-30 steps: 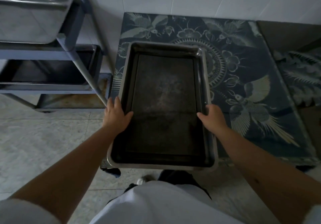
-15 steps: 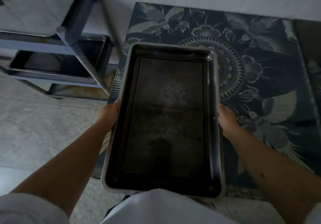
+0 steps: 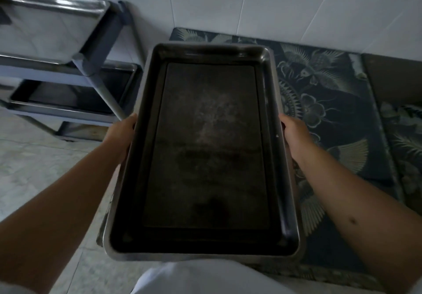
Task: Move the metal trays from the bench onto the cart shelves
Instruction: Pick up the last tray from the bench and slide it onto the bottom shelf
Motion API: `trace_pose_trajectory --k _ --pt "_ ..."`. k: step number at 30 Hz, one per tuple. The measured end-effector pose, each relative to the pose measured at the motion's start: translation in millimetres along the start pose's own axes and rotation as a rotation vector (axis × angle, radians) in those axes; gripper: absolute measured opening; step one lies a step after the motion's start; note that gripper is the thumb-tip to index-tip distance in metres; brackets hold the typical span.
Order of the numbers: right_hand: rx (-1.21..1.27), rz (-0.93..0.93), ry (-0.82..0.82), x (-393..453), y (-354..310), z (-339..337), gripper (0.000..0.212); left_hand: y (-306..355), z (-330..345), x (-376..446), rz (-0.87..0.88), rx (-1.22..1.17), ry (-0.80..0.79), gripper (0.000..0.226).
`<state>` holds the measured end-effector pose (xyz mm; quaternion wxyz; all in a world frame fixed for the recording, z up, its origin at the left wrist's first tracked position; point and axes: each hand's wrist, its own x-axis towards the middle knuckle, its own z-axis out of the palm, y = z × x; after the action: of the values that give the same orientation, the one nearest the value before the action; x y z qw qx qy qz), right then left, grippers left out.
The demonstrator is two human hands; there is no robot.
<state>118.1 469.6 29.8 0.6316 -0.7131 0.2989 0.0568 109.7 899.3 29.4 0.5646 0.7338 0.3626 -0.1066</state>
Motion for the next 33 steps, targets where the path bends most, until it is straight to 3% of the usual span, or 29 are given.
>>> trace_pose_trajectory --k 4,8,11,16,21,25,29,33 --pt "0.016 -0.066 -0.025 -20 -37 -6 0.028 16 -26 -28 0.026 -0.047 -0.018 0.050" --pt "-0.006 -0.177 0.021 -49 -30 -15 0.023 -2 -37 -56 0.035 -0.053 -0.009 0.060" --pt "-0.025 -0.176 0.012 -59 -24 -23 0.032 -4 -33 -72 0.048 -0.021 0.007 0.057" --pt "0.014 -0.095 0.023 -67 -13 -40 0.029 11 -24 -92 0.091 -0.024 -0.067 0.047" --pt "0.009 -0.074 0.046 -72 -7 -39 0.028 2 -28 -98 0.142 0.052 -0.003 0.042" --pt "-0.035 -0.091 -0.027 -71 -13 -14 0.031 -29 -56 -95 0.342 0.259 0.036 0.015" --pt "-0.140 -0.113 -0.172 -75 -20 34 0.026 -80 -98 -99 0.235 0.140 0.146 0.021" --pt "-0.343 -0.264 -0.375 -85 -21 102 0.029 -143 -154 -130 0.098 0.014 0.312 0.025"
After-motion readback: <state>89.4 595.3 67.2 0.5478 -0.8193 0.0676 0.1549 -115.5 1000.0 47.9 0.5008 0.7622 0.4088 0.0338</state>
